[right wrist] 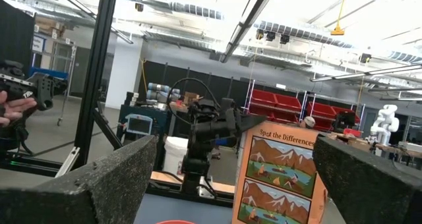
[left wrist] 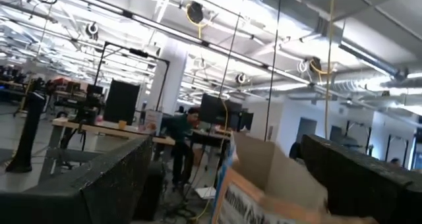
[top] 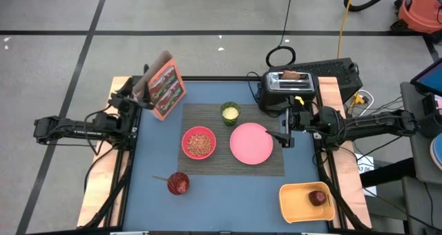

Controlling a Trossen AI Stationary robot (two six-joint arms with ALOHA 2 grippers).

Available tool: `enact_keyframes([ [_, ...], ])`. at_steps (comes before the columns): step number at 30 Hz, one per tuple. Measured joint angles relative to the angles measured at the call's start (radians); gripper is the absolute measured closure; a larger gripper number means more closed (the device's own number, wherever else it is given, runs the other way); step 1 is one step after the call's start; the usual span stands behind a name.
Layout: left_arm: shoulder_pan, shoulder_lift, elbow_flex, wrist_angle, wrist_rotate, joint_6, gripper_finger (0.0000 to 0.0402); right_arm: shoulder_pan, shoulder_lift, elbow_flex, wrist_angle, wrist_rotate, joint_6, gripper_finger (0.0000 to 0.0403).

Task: Arrange a breakfast setting
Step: Put the toasted bread from the toaster onto the pink plate

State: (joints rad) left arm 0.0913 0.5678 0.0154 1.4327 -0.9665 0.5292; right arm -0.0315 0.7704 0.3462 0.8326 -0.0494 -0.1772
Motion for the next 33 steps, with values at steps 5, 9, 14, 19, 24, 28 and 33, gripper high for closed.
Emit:
enact_keyframes([
  [5,0.000,0.000,0.037,0.006,0.001,0.004,0.0007,0.000,0.000,0.000,0.000,0.000,0.000,0.0007],
  [9,0.000,0.000,0.081,0.006,0.001,0.049,0.0007,0.000,0.000,0.000,0.000,0.000,0.000,0.0007],
  [14,-0.002,0.000,0.149,0.005,0.001,0.105,0.0007,0.000,0.000,0.000,0.000,0.000,0.000,0.0007],
  [19,-0.002,0.000,0.214,0.001,0.001,0.148,0.0007,0.000,0.000,0.000,0.000,0.000,0.000,0.0007],
  [24,-0.002,0.000,0.259,-0.031,0.001,0.157,0.0007,0.000,0.000,0.000,0.000,0.000,0.000,0.0007],
  [28,-0.002,0.000,0.267,-0.053,0.000,0.157,0.0007,0.000,0.000,0.000,-0.001,0.000,0.000,0.0007],
  [33,-0.002,0.000,0.267,-0.073,-0.003,0.150,0.0007,0.000,0.000,0.000,-0.010,0.000,0.000,0.0007],
])
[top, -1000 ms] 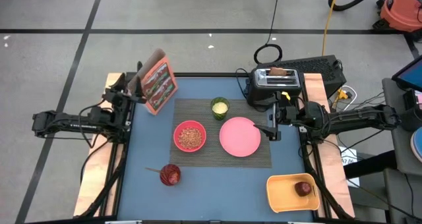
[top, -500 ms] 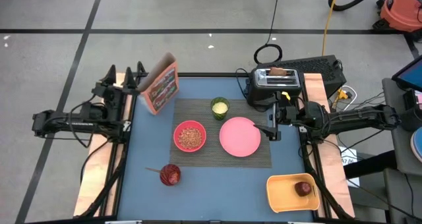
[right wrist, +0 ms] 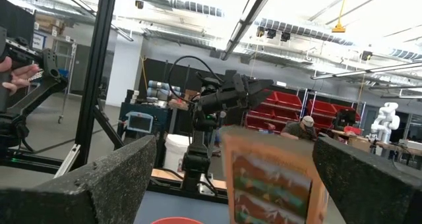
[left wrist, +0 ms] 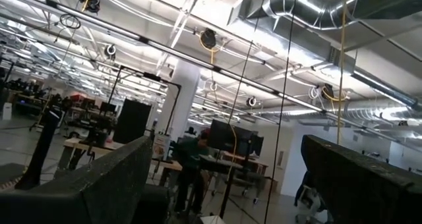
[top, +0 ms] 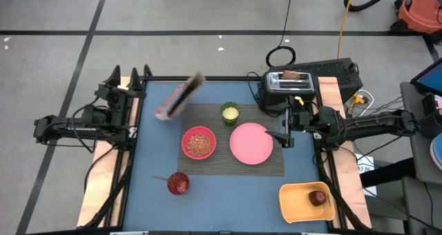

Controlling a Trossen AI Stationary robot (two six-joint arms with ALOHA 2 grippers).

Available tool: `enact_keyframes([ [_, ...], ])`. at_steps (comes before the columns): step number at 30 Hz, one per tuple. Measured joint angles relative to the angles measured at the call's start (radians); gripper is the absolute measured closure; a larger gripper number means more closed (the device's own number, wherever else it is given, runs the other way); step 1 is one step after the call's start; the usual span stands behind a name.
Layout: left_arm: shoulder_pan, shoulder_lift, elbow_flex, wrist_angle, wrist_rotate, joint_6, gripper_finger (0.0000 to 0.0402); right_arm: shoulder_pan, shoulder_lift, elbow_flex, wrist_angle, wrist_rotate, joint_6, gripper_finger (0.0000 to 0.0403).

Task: Arrange a breakfast setting
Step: Put the toasted bread from the toaster onto the pink plate

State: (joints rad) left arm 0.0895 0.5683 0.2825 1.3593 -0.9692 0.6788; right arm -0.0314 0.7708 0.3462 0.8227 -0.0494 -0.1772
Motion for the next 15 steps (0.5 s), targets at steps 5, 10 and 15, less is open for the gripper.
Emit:
enact_keyframes([
  [5,0.000,0.000,0.000,-0.012,-0.001,-0.002,0.0007,0.000,0.000,0.000,-0.008,0.000,0.000,0.0007],
  [10,0.000,0.000,0.000,-0.013,-0.001,-0.008,0.0007,0.000,0.000,0.000,-0.008,0.000,0.000,0.0007],
  [15,0.000,0.000,0.000,-0.068,-0.002,-0.045,0.0007,0.000,0.000,0.000,-0.007,0.000,0.000,0.0007],
])
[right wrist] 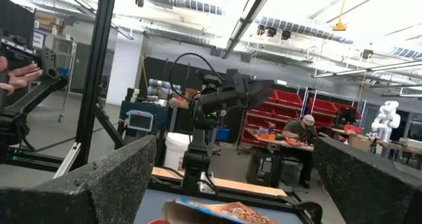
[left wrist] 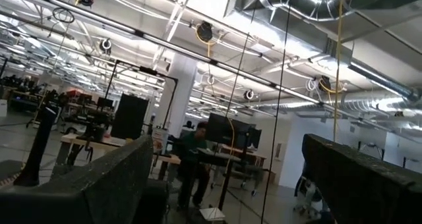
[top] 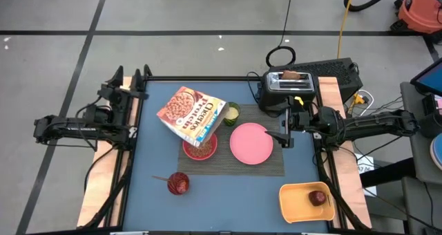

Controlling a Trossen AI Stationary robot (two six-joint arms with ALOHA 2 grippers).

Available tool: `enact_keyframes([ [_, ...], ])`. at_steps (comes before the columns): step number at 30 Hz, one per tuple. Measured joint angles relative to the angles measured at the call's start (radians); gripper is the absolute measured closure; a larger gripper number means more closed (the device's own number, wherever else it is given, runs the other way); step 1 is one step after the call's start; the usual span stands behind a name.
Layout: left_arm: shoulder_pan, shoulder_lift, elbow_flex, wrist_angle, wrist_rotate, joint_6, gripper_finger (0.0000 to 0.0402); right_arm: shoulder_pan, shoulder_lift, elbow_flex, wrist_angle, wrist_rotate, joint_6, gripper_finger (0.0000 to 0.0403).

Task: Arrange a breakfast setting
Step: Put the toasted bread from the toaster onto the pink plate

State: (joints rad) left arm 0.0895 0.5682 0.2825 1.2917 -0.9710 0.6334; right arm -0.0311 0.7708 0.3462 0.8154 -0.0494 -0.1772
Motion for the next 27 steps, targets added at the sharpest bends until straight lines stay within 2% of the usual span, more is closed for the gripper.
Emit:
enact_keyframes([
  [12,0.000,0.001,0.000,-0.070,0.000,-0.085,0.0007,0.000,0.000,0.000,0.002,-0.003,0.035,0.0007],
  [17,0.000,0.001,0.000,-0.098,0.002,-0.246,0.0007,0.000,0.000,0.000,0.002,0.005,0.147,0.0007],
  [19,0.000,0.001,0.000,-0.176,0.007,-0.336,0.0007,0.000,0.000,0.000,0.002,0.075,0.185,0.0007],
  [23,0.000,0.001,0.000,-0.370,0.108,-0.536,0.0007,-0.003,0.000,0.030,-0.018,0.232,0.184,0.0007],
  [25,0.000,0.008,0.000,-0.458,0.189,-0.625,0.0007,-0.015,-0.002,0.083,-0.087,0.238,0.165,0.0007],
  [27,0.000,0.016,0.000,-0.517,0.254,-0.690,0.0007,-0.036,-0.005,0.163,-0.238,0.240,0.157,0.0008],
])
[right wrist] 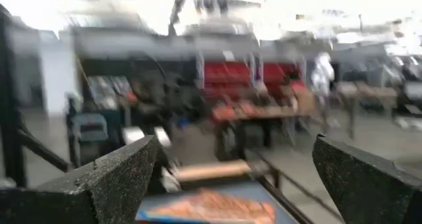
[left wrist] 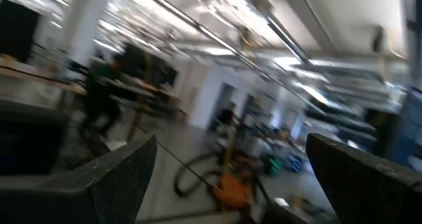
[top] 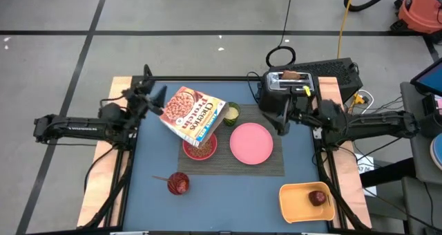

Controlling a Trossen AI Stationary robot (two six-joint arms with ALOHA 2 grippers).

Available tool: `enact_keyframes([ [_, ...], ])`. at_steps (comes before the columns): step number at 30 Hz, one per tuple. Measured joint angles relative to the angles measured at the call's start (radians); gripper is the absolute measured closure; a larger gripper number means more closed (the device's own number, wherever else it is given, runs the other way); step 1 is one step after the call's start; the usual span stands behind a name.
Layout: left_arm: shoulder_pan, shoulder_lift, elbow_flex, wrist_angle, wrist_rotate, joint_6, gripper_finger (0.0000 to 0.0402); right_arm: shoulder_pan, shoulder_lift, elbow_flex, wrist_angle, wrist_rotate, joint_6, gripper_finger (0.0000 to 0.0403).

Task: Arrange a breakfast setting
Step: Put the toasted bread from the toaster onto the pink plate

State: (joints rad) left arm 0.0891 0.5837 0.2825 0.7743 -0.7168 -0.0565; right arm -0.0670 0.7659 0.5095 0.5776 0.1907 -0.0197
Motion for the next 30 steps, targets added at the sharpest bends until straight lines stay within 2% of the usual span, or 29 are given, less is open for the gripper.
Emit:
enact_keyframes([
  [5,0.000,0.042,0.000,-0.042,0.093,-0.075,0.0007,-0.080,0.011,0.273,-0.526,0.128,0.025,0.0011],
  [8,0.000,0.074,0.000,-0.048,0.133,-0.084,0.0007,-0.144,0.025,0.407,-0.739,0.172,0.033,0.0011],
  [14,0.000,0.136,0.000,-0.047,0.168,-0.085,0.0007,-0.298,0.038,0.548,-0.917,0.183,0.012,0.0012],
  [22,0.000,0.164,0.000,-0.046,0.170,-0.087,0.0007,-0.541,0.109,0.569,-1.037,0.173,0.007,0.0012],
  [25,0.000,0.164,0.000,-0.045,0.170,-0.089,0.0007,-0.636,0.171,0.569,-1.050,0.111,-0.013,0.0012],
  [30,0.000,0.164,0.000,-0.046,0.170,-0.090,0.0007,-0.777,0.275,0.569,-1.068,-0.159,-0.028,0.0012],
])
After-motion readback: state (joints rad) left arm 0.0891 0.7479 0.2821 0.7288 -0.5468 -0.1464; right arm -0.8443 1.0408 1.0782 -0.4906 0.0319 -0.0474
